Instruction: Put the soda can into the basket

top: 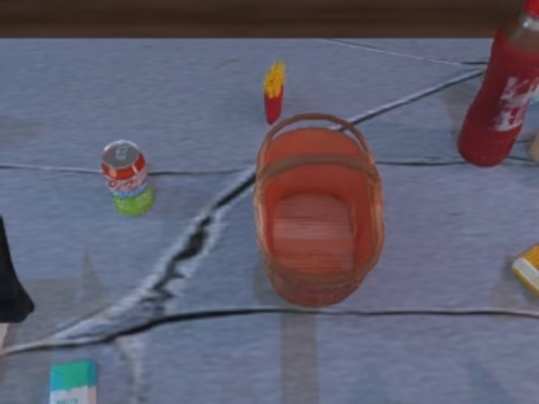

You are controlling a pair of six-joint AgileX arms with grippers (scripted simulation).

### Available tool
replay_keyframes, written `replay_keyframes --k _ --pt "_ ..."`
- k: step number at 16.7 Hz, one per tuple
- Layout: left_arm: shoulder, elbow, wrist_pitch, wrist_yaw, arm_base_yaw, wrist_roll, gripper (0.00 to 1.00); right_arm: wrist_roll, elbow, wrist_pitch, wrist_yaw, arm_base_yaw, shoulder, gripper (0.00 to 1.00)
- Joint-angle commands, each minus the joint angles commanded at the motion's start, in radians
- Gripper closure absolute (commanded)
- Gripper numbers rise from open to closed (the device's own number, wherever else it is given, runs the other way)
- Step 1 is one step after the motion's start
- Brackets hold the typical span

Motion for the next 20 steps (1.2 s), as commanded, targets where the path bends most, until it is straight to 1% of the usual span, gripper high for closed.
replay_keyframes --k 4,8,12,20 --pt "0.03 0.029 -0.027 -0.002 -0.002 0.012 0.0 0.0 0.0 0.0 0.0 0.0 0.0 0.0" --pt "0.218 0.205 -0.166 -0.004 -0.022 0.074 0.0 0.0 0.0 0.0 0.0 0.0 0.0 0.0" --pt "0.566 0.514 -0.369 0.001 -0.061 0.172 0.0 0.0 0.0 0.0 0.0 0.0 0.0 0.0" --pt "1.47 1.305 -0.801 0.004 -0.146 0.396 0.0 0.0 0.0 0.0 0.0 0.0 0.0 0.0"
